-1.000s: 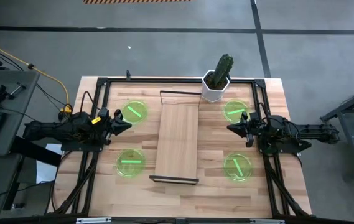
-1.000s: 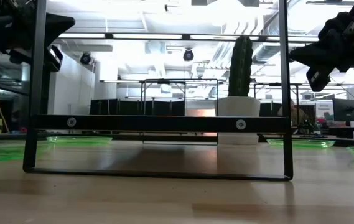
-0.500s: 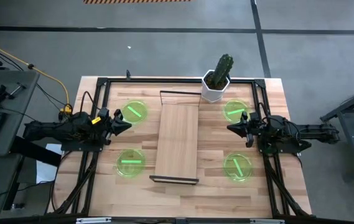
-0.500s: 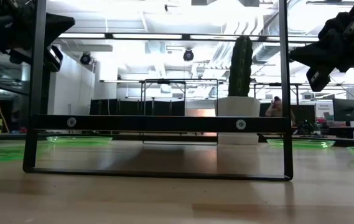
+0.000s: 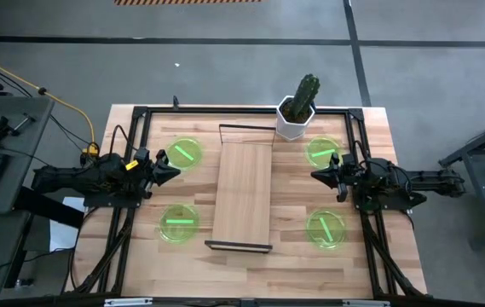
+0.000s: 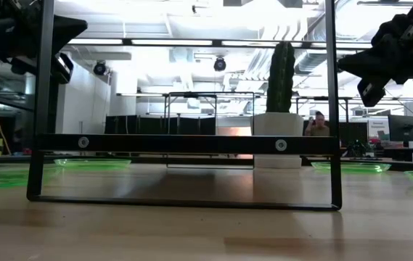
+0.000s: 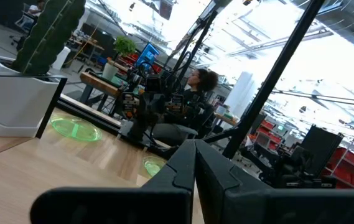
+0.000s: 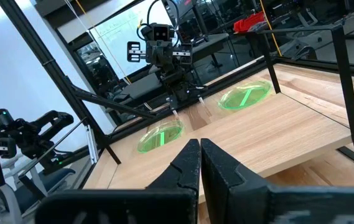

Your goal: Place and stack plates onto a shelf

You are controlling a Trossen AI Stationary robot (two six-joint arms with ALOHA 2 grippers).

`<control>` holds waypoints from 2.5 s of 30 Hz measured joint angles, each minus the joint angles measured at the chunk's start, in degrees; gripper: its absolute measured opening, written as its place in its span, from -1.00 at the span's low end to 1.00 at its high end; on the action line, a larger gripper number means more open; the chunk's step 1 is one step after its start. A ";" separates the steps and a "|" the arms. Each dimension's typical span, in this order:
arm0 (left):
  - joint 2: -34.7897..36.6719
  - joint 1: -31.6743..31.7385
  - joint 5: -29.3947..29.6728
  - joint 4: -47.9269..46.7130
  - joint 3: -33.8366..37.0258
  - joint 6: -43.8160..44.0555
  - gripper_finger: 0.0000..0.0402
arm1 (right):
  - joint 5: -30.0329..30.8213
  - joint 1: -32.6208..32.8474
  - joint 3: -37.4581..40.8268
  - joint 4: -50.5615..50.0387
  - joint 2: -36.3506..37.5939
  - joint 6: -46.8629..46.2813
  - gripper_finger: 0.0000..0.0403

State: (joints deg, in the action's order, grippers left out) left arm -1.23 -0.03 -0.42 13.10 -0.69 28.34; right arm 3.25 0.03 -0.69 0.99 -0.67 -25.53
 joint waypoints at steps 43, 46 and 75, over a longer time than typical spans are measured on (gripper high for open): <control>0.02 0.00 0.01 0.00 0.00 0.00 -1.00 | 28.09 0.20 -2.76 26.51 -4.28 -38.36 -0.99; 0.02 0.00 0.01 0.00 0.00 0.00 -1.00 | 27.18 1.11 -10.21 16.71 -11.78 -38.80 -0.93; 0.02 0.00 0.01 0.00 0.00 0.00 -1.00 | 20.89 0.06 -37.86 -56.46 -77.09 -107.71 -0.10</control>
State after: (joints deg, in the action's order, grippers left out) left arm -1.21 -0.03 -0.40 13.10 -0.69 28.34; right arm 24.14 0.10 -38.54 -55.47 -77.76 -133.25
